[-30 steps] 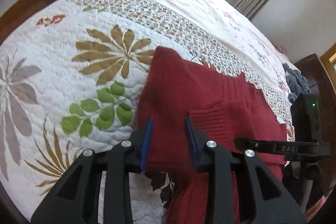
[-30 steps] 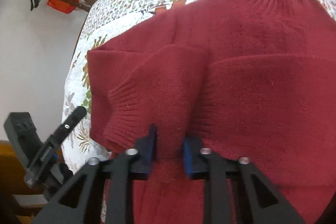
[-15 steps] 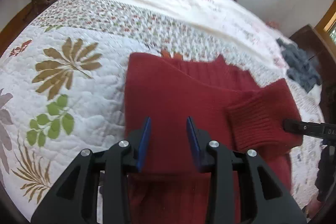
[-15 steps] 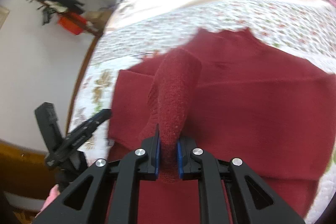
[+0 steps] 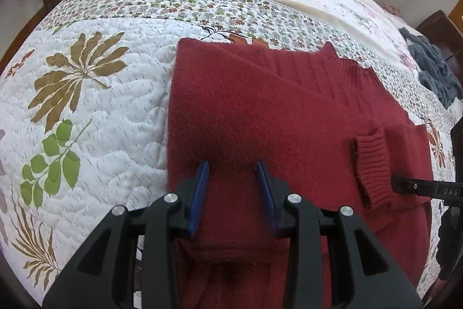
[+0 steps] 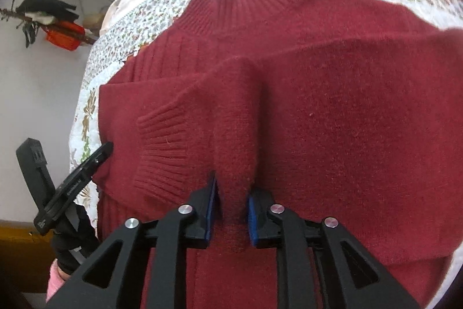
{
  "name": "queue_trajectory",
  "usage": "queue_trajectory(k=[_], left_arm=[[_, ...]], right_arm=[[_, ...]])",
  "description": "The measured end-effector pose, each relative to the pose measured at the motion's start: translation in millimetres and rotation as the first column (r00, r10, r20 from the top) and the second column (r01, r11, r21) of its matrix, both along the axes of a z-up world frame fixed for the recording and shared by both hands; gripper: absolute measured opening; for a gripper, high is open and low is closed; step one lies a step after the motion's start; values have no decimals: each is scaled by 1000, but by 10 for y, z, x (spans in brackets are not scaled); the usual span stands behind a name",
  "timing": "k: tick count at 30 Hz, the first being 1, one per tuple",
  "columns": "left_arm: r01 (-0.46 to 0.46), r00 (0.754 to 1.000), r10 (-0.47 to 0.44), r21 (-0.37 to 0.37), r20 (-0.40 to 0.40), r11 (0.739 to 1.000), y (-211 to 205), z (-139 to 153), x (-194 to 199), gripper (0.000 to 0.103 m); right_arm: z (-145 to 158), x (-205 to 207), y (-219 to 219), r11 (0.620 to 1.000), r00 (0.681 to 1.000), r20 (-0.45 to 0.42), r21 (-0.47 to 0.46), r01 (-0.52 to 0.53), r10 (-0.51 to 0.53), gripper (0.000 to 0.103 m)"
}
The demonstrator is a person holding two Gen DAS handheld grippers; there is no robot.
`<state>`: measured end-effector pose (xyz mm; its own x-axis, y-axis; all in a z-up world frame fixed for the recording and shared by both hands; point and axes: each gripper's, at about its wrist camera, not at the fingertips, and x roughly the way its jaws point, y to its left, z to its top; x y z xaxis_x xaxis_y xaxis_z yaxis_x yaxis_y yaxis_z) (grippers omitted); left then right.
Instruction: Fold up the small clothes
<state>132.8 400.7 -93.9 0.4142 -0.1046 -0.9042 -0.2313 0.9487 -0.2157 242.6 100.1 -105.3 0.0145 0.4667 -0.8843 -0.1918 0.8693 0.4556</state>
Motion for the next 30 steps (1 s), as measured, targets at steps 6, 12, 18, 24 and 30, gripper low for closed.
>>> queue_trajectory(k=[6,12,18,24,30], left_arm=[[-7,998,7,-10,61,1000,16,313,-92,34],[39,995,-33,-68,90,997,-107,433,-67,36],[31,999,-30,-135,13,990,-89,49,45,35],[25,1000,-22,-150,22,988,-76,-43,36,35],[23,1000,-21,-143,18,990,-86,-46,42,35]], right_arm=[[567,-207,284,970,964,220,-223,-97,147,43],[587,-384,857,948,937,190,-185,-259,293,52],[230,-399,1160,912,923,152,-278,-303,353,64],[150,-343,1079,912,931,169,-318,-260,324,22],[480,-280,422,988,970,208,-118,-104,127,16]])
